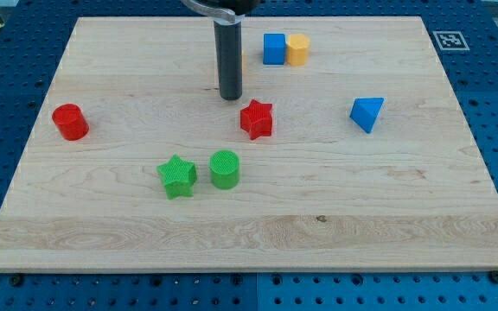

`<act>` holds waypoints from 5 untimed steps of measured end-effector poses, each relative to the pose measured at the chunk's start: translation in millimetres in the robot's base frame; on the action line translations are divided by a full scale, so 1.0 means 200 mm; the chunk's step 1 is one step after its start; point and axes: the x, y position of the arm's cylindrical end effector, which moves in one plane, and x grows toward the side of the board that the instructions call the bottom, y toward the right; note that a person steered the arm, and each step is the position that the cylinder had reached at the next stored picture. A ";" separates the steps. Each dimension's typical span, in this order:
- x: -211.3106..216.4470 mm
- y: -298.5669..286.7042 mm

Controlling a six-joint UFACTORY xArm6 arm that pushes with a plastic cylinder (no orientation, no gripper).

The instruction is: Touch the left side of the yellow heart

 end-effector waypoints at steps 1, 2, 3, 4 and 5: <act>0.00 -0.06; 0.00 -0.10; -0.05 -0.10; -0.15 -0.09; -0.24 -0.09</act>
